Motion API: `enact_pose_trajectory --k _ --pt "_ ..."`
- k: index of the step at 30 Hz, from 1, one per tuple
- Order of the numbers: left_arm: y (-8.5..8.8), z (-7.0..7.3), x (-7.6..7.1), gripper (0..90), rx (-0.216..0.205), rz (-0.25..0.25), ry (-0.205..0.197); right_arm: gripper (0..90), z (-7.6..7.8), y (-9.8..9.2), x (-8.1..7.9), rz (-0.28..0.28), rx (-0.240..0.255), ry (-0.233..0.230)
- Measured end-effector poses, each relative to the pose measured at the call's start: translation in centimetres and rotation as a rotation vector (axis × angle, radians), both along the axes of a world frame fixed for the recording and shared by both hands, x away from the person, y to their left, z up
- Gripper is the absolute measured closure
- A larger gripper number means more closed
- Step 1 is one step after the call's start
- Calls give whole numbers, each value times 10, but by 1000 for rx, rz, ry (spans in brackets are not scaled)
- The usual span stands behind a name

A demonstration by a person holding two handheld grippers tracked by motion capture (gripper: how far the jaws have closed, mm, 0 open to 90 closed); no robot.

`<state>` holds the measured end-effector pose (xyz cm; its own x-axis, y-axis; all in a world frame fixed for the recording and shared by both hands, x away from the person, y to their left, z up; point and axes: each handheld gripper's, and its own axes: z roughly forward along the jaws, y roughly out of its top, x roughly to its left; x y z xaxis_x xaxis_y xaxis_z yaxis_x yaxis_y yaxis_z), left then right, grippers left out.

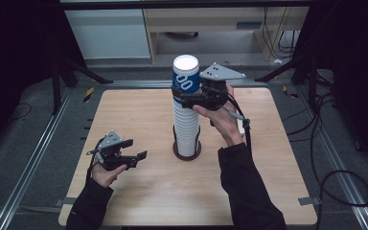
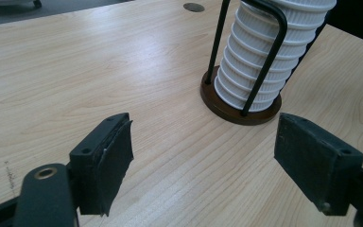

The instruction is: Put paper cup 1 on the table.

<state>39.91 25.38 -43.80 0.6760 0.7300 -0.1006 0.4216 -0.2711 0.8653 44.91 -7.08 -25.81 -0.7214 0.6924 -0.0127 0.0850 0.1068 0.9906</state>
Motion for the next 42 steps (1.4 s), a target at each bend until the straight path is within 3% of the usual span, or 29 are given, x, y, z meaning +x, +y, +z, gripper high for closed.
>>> enact_pose_trajectory --k 28,36,42 --pt "2 1 -1 195 -7 3 -4 204 49 -13 -18 -17 45 -101" --pt "3 2 -1 196 -11 4 -5 204 50 -36 -29 -47 27 -114" --pt "1 5 -3 197 -4 -4 -6 204 41 -61 -40 -61 9 -100"
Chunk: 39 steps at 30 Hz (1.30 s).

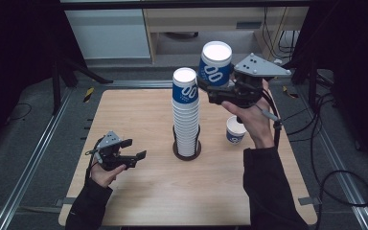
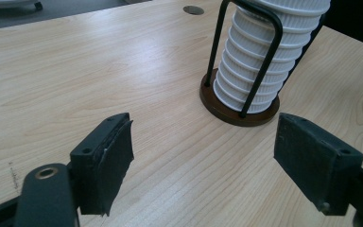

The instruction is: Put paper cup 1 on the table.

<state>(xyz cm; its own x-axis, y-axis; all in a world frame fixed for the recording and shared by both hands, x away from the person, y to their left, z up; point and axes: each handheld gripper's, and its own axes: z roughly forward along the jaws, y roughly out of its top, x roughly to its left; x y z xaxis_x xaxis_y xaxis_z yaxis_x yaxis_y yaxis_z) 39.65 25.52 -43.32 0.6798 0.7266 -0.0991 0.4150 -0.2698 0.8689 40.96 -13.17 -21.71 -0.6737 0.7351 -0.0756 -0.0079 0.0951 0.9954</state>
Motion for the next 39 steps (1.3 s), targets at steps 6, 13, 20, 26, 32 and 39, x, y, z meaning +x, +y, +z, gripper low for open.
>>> enact_pose_trajectory --k 6,13,20,26,32,39 --pt "-1 1 -1 198 3 -5 1 203 -23 -22 -8 -11 -15 34" --pt "-3 1 -1 198 5 -15 2 203 -51 -36 -14 -5 -37 79" --pt "-4 1 -2 198 5 -28 2 202 -76 -45 -18 -2 -81 120" --pt "-5 4 -4 198 5 -39 -6 202 -93 -46 -20 23 -101 148" --pt "-9 5 -5 199 11 -53 -5 201 -113 -44 -24 62 -114 179" --pt "-13 5 -6 198 20 -74 1 200 -135 -43 -26 103 -137 208"
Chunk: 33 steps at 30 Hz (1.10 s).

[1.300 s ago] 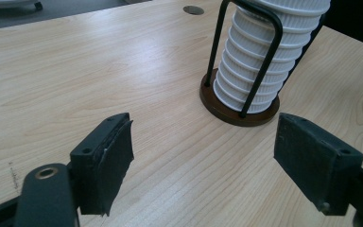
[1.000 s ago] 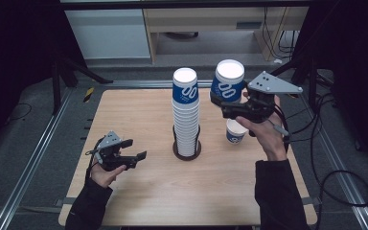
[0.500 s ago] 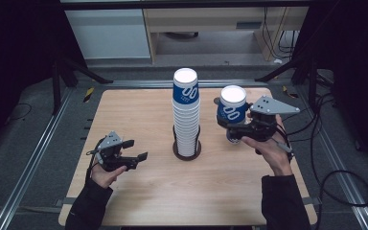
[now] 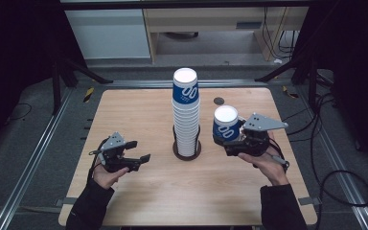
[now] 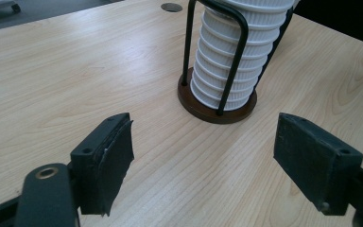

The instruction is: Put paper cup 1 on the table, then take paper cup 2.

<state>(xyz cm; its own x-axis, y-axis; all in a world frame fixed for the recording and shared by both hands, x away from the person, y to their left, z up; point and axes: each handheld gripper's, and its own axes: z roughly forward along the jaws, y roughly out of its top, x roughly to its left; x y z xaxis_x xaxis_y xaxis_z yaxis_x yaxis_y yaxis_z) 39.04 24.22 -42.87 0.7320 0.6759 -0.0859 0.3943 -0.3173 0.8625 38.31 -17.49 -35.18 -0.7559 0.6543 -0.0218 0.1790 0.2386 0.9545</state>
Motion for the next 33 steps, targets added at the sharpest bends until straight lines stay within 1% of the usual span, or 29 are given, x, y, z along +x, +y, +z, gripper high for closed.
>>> enact_pose_trajectory --k 3,8,14,19,22,23,24,27,33 --pt "-1 1 -1 198 -6 -11 4 200 -8 3 -1 25 -26 13" --pt "-4 4 -3 197 -4 -38 5 200 -18 10 -2 80 -68 20" --pt "-10 7 -6 196 11 -69 10 200 -31 19 -3 134 -139 37" --pt "-14 10 -10 194 7 -96 16 199 -40 26 -2 173 -174 58" --pt "-17 10 -11 195 3 -112 22 199 -44 33 -2 198 -181 68" --pt "-18 11 -11 195 8 -118 21 198 -46 36 -2 208 -189 69" --pt "-19 12 -12 194 7 -122 21 199 -47 39 -2 221 -201 72" --pt "-22 14 -14 192 1 -136 15 199 -53 48 -2 247 -219 82" --pt "-29 18 -20 187 4 -173 10 199 -65 65 -2 288 -275 101"
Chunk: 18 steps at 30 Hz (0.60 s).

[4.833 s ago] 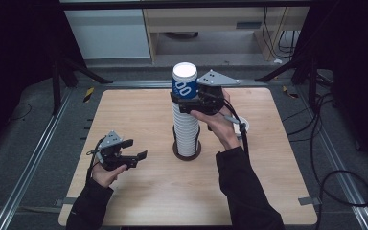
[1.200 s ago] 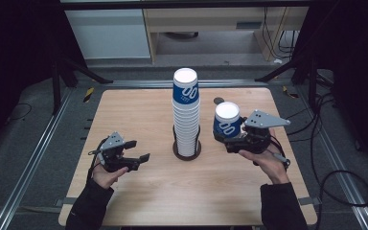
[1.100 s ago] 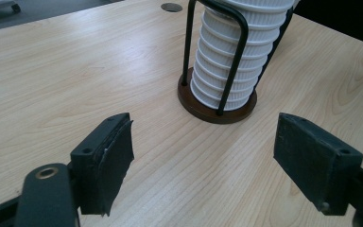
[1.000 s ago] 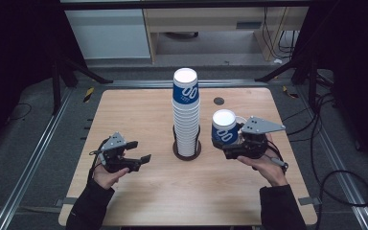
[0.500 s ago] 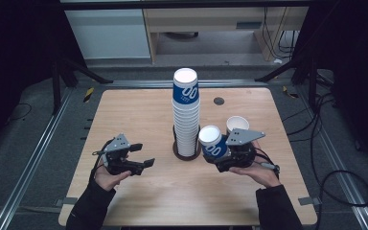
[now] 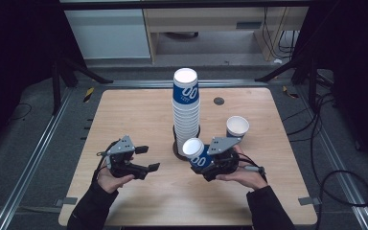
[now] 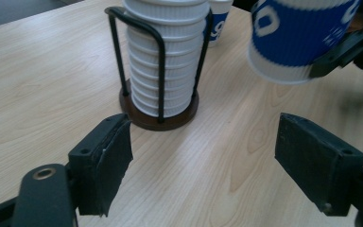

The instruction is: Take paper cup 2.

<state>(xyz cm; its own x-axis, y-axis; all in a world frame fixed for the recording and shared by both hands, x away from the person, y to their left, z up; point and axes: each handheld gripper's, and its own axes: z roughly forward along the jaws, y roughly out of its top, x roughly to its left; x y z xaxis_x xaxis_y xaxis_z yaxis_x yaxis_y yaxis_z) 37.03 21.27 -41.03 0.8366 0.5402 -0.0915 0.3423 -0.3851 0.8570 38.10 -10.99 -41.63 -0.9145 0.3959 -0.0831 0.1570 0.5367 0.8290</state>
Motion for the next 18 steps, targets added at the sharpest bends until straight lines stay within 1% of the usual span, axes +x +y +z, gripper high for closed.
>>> enact_pose_trajectory --k 9,14,18 --pt "-12 2 -6 180 -13 -59 16 199 -7 18 -3 57 -35 12" --pt "-17 3 -10 176 -22 -89 21 199 -12 29 -5 82 -65 17" --pt "-22 3 -12 170 -13 -109 26 199 -17 36 -5 96 -93 16"
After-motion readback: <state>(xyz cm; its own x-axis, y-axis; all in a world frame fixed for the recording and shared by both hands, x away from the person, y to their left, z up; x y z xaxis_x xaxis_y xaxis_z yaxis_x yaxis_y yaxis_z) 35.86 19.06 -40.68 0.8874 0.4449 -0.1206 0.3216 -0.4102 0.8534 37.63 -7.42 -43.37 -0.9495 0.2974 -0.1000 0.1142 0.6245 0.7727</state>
